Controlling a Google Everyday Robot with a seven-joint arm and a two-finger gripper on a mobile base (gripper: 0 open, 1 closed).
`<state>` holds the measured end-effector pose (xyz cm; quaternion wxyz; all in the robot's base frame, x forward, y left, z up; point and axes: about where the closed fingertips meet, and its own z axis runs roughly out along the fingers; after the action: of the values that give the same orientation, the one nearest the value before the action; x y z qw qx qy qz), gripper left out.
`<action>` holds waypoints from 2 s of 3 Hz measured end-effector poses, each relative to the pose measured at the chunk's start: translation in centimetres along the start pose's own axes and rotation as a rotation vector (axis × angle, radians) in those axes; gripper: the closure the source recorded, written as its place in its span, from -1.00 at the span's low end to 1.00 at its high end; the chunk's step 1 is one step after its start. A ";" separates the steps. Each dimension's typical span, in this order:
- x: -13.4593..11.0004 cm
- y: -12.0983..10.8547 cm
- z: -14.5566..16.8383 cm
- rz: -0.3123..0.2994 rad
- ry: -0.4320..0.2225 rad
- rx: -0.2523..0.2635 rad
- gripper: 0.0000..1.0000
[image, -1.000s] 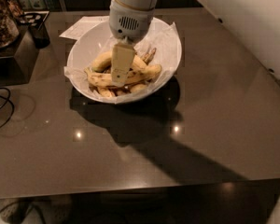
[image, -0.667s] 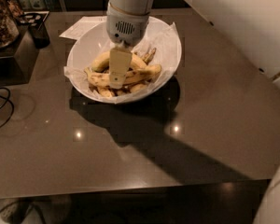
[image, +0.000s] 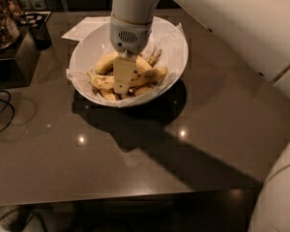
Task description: Pick banana from white bowl
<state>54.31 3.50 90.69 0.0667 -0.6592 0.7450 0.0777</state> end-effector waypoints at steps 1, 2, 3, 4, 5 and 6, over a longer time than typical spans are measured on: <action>0.1 0.0 1.0 0.000 0.013 -0.015 -0.12; 0.4 -0.2 1.8 0.004 0.025 -0.024 -0.10; 0.7 -0.2 2.3 0.004 0.029 -0.021 0.26; 0.4 -0.4 2.3 0.003 0.017 -0.010 0.73; 0.4 -0.4 2.3 0.003 0.017 -0.010 1.00; 0.1 -0.1 1.1 -0.002 0.002 0.001 1.00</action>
Offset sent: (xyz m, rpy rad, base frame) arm -0.0065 -0.0136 -0.0310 -0.0756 0.0841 0.0055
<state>54.39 3.62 89.63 0.0665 -0.6598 0.7445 0.0767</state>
